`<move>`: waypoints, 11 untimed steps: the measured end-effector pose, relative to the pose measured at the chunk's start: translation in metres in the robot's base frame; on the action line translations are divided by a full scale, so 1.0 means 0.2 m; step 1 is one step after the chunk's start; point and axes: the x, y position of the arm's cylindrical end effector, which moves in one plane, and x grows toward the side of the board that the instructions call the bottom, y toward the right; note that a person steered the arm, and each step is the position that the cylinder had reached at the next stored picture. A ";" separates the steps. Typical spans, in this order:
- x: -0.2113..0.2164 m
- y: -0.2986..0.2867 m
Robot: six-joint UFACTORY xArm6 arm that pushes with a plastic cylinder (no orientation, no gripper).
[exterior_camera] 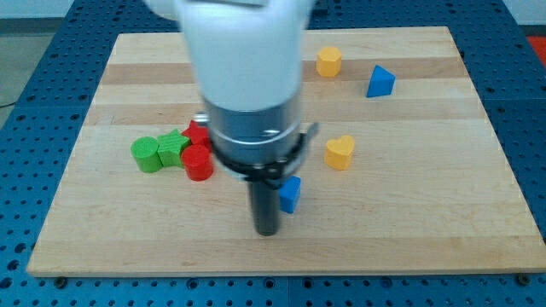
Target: Push the blue cube below the yellow hexagon
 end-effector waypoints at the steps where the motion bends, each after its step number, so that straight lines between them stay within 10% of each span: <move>1: -0.10 0.09; 5: -0.35 -0.12; 11: -1.07 0.44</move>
